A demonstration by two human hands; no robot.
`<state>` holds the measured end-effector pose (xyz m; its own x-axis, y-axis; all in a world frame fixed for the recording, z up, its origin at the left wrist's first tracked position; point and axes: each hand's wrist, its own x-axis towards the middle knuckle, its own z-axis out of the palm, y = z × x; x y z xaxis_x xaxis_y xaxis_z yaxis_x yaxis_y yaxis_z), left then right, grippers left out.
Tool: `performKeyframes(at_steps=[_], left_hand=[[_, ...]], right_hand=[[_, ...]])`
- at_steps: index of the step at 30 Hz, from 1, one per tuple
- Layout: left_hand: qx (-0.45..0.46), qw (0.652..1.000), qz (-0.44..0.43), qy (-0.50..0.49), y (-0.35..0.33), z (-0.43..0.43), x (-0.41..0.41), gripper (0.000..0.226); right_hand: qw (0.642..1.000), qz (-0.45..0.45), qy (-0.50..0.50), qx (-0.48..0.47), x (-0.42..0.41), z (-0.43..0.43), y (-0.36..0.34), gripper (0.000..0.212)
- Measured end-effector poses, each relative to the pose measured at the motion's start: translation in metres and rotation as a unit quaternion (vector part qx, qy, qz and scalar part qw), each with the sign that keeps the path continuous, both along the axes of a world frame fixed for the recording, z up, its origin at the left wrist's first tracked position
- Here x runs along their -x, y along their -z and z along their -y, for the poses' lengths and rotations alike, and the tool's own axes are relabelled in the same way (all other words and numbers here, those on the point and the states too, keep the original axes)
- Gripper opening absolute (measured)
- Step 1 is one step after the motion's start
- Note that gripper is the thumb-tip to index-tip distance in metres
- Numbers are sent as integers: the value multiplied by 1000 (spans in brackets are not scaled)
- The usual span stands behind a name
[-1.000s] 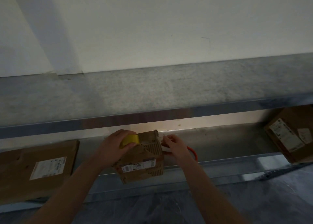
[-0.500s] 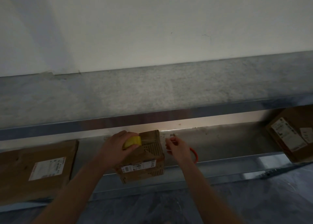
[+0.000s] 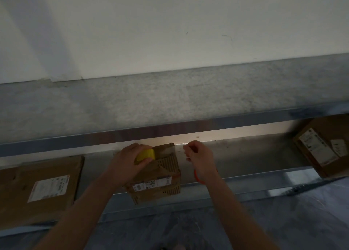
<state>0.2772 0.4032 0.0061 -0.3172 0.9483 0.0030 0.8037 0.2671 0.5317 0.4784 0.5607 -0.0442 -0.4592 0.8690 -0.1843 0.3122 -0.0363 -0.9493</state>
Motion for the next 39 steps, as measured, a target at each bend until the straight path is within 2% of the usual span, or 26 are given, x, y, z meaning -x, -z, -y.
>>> performKeyframes(at_steps=[4,9,14,20,24,31,37,39], left_hand=[[-2,1000,8,-2,0,1,-1,32],[-4,1000,11,-5,1,3,-2,33],[2,1000,4,0,6,5,-1,36],[3,1000,19,-3,11,7,2,36],[1,999,35,0,11,7,3,37],[-11,999,44,-4,13,8,4,33],[-18,999,32,-7,14,8,2,42],[-15,999,28,-5,15,9,1,42]], right_hand=[[999,-10,1,-32,0,4,-13,10],[997,20,-5,-75,-6,9,-15,13],[998,56,-14,27,-16,9,15,15],[993,38,-22,106,6,4,39,9],[986,-10,-9,164,17,10,50,8],[989,-27,-1,148,20,19,58,9],[996,-22,10,89,17,30,57,10],[997,-10,-7,83,10,31,56,18]])
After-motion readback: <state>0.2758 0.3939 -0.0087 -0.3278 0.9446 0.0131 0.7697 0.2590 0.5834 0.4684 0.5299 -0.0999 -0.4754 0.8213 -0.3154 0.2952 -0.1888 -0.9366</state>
